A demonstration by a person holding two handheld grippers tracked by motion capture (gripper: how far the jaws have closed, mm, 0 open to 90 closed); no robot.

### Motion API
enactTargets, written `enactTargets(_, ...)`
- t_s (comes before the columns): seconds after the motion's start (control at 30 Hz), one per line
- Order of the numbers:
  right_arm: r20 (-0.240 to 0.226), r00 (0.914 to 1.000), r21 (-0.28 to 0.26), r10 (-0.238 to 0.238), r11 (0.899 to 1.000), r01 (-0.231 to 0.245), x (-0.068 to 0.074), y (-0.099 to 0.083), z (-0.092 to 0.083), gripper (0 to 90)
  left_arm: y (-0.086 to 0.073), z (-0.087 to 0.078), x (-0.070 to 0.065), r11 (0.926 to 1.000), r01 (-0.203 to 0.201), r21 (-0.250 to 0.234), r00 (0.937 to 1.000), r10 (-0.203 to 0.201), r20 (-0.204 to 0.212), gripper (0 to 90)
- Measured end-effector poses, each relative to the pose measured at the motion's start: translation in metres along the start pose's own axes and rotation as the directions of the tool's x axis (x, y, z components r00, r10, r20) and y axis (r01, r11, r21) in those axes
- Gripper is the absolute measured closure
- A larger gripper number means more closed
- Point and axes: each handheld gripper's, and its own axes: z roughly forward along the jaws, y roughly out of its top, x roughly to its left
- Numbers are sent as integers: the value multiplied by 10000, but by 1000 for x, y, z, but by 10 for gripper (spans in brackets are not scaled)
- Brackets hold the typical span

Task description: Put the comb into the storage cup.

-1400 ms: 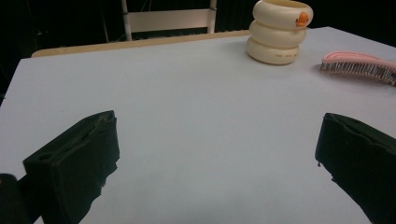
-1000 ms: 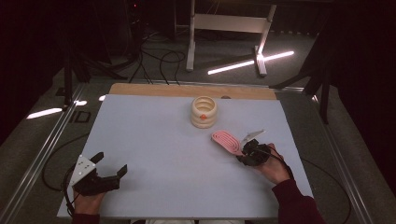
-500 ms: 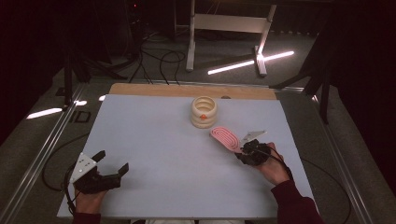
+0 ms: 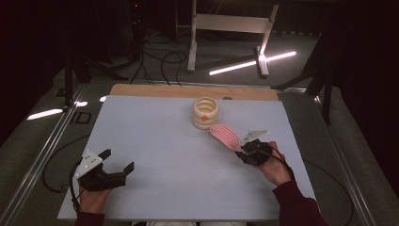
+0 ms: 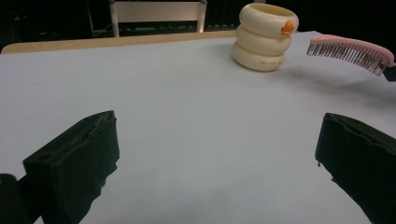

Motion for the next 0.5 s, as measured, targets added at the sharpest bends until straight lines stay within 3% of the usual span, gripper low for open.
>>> enactTargets(0.5,105,9997,-284,-222,9993,225,3,9,-8,702,20,13,-5,9998,-55,189,9996,50,265,2)
